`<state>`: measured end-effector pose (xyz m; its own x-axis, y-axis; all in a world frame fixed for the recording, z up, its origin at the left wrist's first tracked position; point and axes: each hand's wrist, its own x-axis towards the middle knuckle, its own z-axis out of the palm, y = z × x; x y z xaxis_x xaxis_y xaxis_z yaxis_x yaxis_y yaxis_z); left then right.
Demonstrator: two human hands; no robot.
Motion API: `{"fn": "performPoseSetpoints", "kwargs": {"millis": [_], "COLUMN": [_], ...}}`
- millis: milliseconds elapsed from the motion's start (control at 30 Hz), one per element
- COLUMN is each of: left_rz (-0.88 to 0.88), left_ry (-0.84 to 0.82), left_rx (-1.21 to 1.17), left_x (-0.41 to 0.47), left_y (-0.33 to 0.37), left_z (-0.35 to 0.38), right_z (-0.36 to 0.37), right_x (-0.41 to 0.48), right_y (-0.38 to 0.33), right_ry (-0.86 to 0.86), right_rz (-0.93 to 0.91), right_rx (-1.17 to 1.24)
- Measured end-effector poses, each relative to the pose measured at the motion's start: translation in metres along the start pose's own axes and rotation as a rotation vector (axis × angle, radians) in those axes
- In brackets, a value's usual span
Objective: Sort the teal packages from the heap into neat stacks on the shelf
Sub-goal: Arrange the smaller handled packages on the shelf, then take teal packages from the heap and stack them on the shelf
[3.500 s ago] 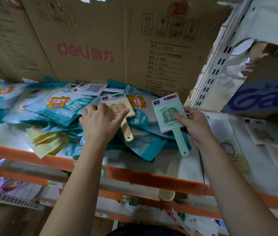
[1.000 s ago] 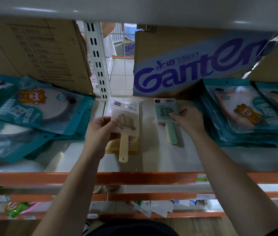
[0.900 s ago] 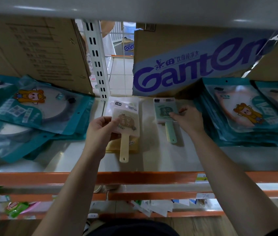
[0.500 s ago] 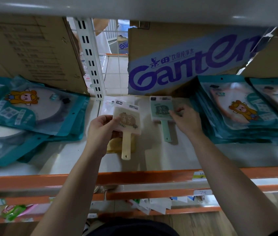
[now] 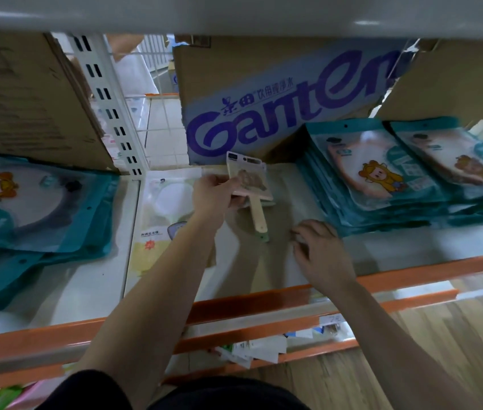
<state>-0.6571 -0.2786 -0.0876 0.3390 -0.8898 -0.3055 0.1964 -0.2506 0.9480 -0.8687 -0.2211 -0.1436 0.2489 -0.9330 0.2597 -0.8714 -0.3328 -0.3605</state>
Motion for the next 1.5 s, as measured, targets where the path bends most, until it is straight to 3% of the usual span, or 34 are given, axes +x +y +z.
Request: {"fn": "performPoseSetpoints", "kwargs": {"millis": [167,300,367,967,1200,1500], "left_rz": [0.248,0.301,0.327,0.321,0.531,0.650], "left_ry": [0.083,0.162,0.122,0.100,0.109,0.408], "left_rx": [0.529,0.669,0.726,0.703,0.894,1.128], "left_x": [0.012,0.014,0.016,0.007,-0.009,-0.040], "left_y": [-0.022,-0.024,-0.026,-0.022,-0.004,0.025], "left_z": [-0.003,-0.008,-0.009,-0.007,-0.035,-0.159], "right_z": [-0.001,-0.001,-0.001,-0.004,-0.012,0.015], "right_x": [-0.002,-0.002,-0.002,-0.001,0.018,0.072], "right_y": [0.001,0.001,0.001,-0.004,-0.030,-0.143], "right_ry": [0.007,0.022,0.027,0.023,0.070,-0.015], "right_rz": [0.025,0.017,0.018,0.030,-0.018,-0.288], "right_rx": [0.037,0.050,0.052,0.049,0.182,0.327]}}
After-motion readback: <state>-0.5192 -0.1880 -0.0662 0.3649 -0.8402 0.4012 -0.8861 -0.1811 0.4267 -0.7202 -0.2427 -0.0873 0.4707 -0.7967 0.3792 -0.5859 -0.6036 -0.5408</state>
